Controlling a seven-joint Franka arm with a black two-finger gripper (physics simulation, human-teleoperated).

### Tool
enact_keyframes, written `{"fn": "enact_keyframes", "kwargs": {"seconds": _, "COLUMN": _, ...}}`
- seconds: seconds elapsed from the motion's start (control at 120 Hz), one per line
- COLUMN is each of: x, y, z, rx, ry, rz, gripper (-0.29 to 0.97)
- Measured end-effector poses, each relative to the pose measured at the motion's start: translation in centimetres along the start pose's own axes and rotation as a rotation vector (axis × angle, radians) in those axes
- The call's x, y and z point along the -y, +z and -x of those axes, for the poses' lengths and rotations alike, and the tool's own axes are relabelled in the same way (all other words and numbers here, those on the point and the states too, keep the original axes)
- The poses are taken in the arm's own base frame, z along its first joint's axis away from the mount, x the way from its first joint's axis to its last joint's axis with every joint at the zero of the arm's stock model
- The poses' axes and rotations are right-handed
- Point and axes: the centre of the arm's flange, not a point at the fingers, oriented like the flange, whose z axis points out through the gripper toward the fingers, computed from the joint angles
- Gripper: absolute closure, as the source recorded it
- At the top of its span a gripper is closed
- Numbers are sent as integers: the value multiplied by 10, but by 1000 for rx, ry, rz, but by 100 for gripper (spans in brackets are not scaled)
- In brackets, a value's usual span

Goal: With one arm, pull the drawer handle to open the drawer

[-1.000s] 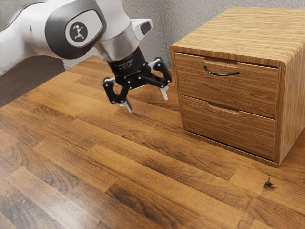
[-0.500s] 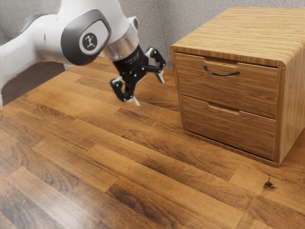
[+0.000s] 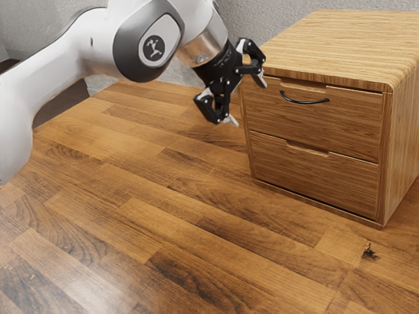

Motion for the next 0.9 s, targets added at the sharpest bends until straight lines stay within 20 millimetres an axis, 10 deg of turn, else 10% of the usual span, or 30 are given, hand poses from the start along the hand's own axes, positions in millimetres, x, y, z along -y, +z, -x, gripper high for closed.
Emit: {"fn": "enact_keyframes", "kwargs": {"seconds": 0.9, "x": -26, "y": 46, "z": 16, "rx": 39, "ry": -92, "rz": -1, "gripper": 0}}
